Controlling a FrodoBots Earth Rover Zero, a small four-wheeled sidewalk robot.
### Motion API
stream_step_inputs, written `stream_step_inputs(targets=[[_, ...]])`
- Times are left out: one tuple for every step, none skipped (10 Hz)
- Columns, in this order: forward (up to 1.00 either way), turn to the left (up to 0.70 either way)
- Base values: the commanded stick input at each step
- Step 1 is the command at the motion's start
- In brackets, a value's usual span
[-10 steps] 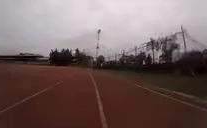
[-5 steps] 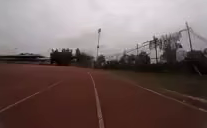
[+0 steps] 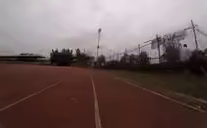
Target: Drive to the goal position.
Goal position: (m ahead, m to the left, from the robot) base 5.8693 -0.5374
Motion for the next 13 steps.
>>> stream_step_inputs(targets=[[0.70, 0.00], [0.70, 0.00], [0.70, 0.00], [0.70, 0.00], [0.70, 0.00], [0.70, 0.00], [0.70, 0.00], [0.70, 0.00], [0.70, 0.00], [0.70, 0.00], [0.70, 0.00], [0.70, 0.00], [0.70, 0.00]])
